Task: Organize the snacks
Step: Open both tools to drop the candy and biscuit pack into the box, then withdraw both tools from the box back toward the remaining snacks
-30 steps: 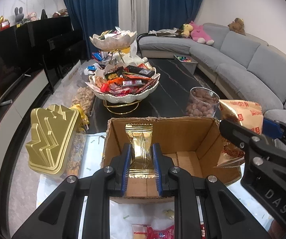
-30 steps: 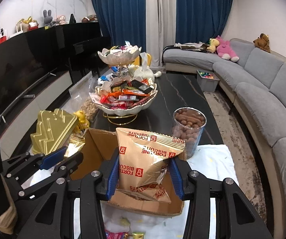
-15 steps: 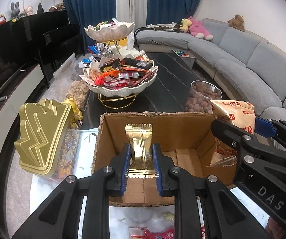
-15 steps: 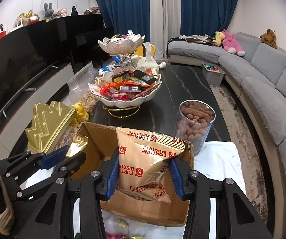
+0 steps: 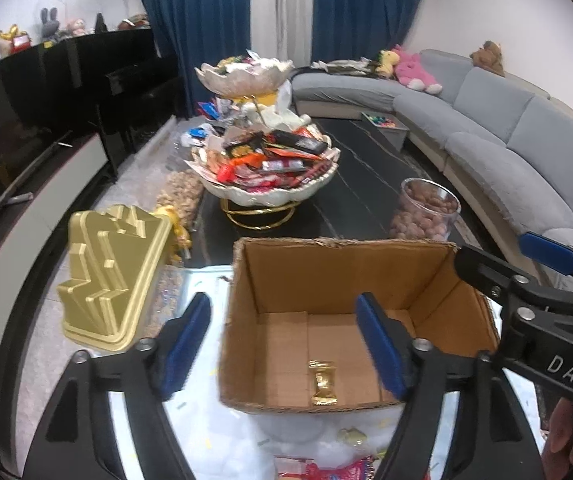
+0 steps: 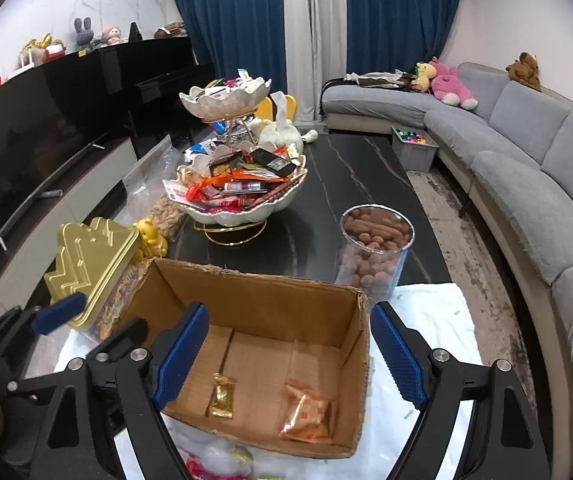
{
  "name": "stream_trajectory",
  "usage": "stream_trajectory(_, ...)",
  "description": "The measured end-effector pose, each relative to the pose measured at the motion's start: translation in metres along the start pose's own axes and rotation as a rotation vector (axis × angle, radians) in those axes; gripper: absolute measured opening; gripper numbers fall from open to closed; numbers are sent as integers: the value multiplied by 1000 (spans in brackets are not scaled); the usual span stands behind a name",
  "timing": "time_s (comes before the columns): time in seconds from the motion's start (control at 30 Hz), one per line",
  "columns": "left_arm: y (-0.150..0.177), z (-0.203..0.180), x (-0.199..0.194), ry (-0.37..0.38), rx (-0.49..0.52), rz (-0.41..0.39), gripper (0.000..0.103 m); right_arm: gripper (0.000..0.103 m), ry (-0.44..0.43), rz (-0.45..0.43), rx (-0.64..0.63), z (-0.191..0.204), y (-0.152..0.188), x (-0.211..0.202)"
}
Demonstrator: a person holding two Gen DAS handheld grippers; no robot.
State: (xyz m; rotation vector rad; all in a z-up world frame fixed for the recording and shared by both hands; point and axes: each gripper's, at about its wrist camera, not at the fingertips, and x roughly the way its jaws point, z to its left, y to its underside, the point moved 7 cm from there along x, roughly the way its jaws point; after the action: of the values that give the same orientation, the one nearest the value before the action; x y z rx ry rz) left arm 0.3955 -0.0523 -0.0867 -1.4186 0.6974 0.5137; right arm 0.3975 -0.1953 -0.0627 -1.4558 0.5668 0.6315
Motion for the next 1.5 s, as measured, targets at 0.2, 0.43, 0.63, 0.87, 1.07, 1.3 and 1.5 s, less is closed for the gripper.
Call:
stream_trajectory(0.2,3,8,-13,-33,-7,-15,88,84,16,-12,-11,0,5,-12)
stream_trajectory(0.43,11,9,-29,-34,-15,-22,92,87,38,-30,-26,1,10,-31)
stream_trajectory(0.63,18,8,-41,-35,-15,-29,94,89,50,-45,-18,-1,15,-45)
stream_trajectory(0.87,26,10,-50,-55,-21,-28,96,89,64,-47,-2,-8,22,-56)
stream_trajectory(1.07,33,9,-58,-58,-27,-31,99,89,75,-50,-2,-10,30,-64)
stream_trajectory(1.3,46,4,-68,-50,-15,-35,100,89,80,-47,10,-17,42,-73)
stream_trajectory(1.5,58,1,-76,-47,-9,-38,100,89,80,-45,12,-19,54,-78)
